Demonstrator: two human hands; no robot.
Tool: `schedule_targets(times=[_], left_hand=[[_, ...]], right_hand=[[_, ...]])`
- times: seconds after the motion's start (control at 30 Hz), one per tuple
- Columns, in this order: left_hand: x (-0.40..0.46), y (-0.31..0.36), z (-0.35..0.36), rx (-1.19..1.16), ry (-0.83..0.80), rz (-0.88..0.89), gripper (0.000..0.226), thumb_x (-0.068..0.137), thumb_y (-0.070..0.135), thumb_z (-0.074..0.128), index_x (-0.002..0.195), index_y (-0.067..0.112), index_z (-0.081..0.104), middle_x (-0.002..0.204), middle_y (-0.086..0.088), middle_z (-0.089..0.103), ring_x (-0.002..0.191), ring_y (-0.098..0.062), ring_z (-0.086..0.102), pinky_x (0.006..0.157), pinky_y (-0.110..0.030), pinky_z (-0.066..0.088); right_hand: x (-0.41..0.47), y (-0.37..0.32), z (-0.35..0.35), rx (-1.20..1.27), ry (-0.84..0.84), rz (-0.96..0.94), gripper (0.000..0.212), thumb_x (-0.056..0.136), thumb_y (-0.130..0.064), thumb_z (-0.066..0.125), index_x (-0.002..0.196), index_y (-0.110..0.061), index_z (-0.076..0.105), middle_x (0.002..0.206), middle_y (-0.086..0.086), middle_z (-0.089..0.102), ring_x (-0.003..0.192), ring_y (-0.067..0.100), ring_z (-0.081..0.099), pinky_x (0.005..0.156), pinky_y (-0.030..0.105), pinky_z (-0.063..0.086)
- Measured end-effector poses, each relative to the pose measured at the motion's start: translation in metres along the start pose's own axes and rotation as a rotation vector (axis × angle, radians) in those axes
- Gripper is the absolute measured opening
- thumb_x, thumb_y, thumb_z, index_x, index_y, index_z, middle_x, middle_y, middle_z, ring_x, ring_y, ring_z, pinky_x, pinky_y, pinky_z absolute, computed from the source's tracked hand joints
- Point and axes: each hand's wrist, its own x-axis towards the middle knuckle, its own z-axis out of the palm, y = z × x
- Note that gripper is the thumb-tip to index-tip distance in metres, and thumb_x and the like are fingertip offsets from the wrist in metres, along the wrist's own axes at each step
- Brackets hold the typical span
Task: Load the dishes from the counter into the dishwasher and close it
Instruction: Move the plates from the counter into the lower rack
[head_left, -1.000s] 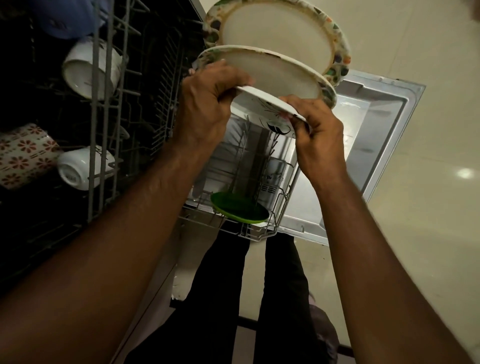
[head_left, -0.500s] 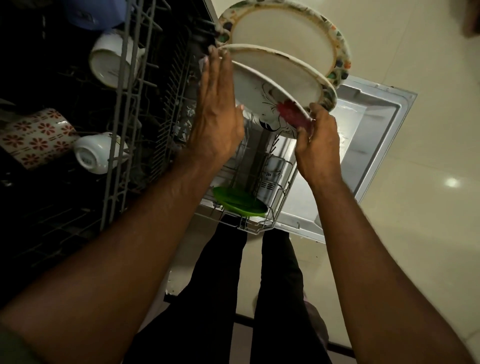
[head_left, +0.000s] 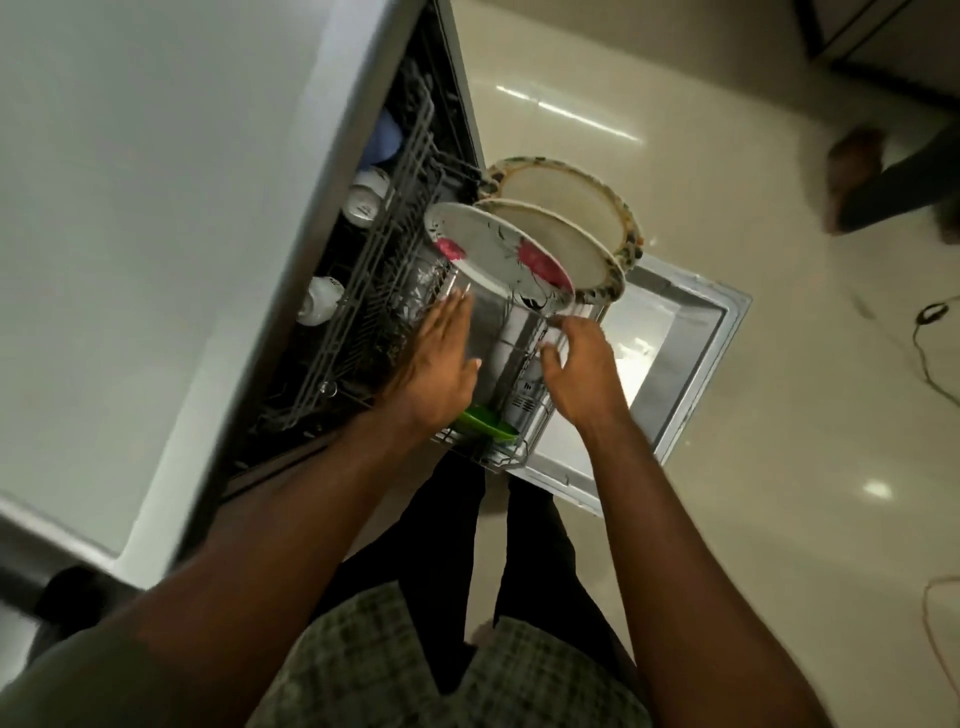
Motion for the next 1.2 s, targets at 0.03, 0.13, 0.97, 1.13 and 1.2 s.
schedule_targets(times=[0.03, 0.13, 0.97, 1.13, 1.2], left_hand=[[-0.012, 0.005, -0.006, -0.023, -0.011, -0.016, 0.078, 0.107, 0.023, 0.05, 0.167, 0.011, 0.0, 0.175, -0.006, -0.005, 0.161, -0.021, -0.006, 0.131, -0.045, 0.007], [-0.048, 0.021, -0.02, -0.062, 0.009, -0.037, 0.078, 0.107, 0.025, 0.049, 0.167, 0.013, 0.0, 0.175, -0.003, -0.003, 0.161, -0.018, -0.007, 0.132, -0.045, 0.008], [-0.282, -0.033, -0.072, -0.101, 0.75, -0.201, 0.067, 0.106, 0.014, 0.048, 0.165, 0.009, 0.017, 0.173, -0.009, 0.014, 0.161, -0.018, 0.009, 0.131, -0.032, 0.007], [-0.382, -0.082, -0.037, -0.112, 0.878, -0.426, 0.067, 0.108, 0.022, 0.045, 0.165, 0.008, 0.013, 0.173, -0.009, 0.012, 0.161, -0.018, 0.007, 0.127, -0.024, -0.004], [-0.422, -0.099, -0.02, -0.129, 0.902, -0.492, 0.067, 0.108, 0.022, 0.045, 0.165, 0.006, 0.012, 0.173, -0.012, 0.011, 0.161, -0.019, 0.006, 0.128, -0.023, -0.004]], right_hand=[[-0.009, -0.01, -0.005, -0.012, -0.021, -0.042, 0.035, 0.104, -0.019, 0.061, 0.139, -0.015, 0.061, 0.142, 0.011, 0.058, 0.132, 0.025, 0.053, 0.111, 0.031, 0.037], [-0.035, -0.035, -0.016, -0.028, -0.067, -0.146, 0.032, 0.103, -0.019, 0.06, 0.134, -0.015, 0.064, 0.137, 0.009, 0.06, 0.13, 0.024, 0.055, 0.111, 0.031, 0.039], [-0.19, -0.237, 0.026, -0.327, -0.252, -0.938, 0.033, 0.104, -0.017, 0.057, 0.137, -0.013, 0.062, 0.138, 0.006, 0.06, 0.127, 0.023, 0.053, 0.11, 0.037, 0.042], [-0.268, -0.267, 0.087, -0.4, -0.397, -1.15, 0.035, 0.102, -0.018, 0.06, 0.137, -0.013, 0.063, 0.138, 0.007, 0.062, 0.127, 0.024, 0.057, 0.112, 0.042, 0.044], [-0.298, -0.272, 0.111, -0.407, -0.44, -1.213, 0.036, 0.102, -0.021, 0.061, 0.138, -0.015, 0.062, 0.139, 0.004, 0.061, 0.128, 0.022, 0.057, 0.113, 0.04, 0.044]])
